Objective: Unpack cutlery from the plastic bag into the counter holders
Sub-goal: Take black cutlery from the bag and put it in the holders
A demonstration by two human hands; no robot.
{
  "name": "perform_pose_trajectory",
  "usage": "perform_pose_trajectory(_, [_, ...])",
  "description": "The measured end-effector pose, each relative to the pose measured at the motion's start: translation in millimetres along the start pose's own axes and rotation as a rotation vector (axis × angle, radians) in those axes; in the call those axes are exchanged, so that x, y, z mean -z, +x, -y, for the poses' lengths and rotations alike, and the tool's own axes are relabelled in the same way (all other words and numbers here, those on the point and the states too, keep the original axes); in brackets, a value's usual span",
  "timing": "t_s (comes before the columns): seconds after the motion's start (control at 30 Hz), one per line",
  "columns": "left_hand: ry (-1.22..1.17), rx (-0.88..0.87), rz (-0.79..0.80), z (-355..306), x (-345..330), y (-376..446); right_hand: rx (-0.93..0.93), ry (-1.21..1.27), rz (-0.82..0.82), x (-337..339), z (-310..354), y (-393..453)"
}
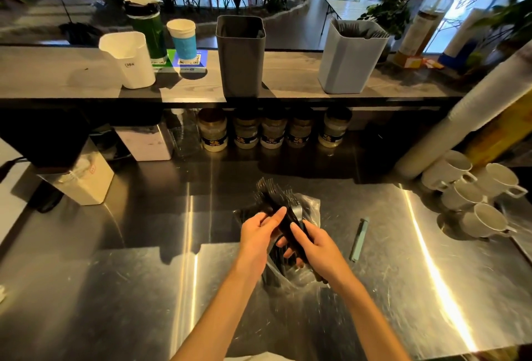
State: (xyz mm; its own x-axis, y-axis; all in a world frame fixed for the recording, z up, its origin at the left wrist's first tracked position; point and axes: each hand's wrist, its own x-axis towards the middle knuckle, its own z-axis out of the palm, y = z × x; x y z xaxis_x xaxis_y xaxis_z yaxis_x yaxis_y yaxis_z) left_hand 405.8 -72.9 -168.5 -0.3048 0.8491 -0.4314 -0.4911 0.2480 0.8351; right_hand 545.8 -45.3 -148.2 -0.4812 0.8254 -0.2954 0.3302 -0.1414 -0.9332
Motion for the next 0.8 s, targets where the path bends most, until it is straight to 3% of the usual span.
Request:
perform_pose_trajectory(0.43, [-0.005, 0.001, -0.036, -0.9, -4.1, -1.9, -0.033, 0.081, -0.093, 0.7, 1.0, -6.9])
perform_pose_trajectory(0.63, [-0.067, 0.050, 0.038, -1.6, -16.3, -0.3, 0.040, -0.373, -0.142, -5.8, -8.9, 1.3])
perform_pose_trajectory(0.8, [-0.128, 0.050, 0.015, -2.4, -18.9, 5.2, 0.030, -0.445, -0.041, -9.5, -6.8, 4.1])
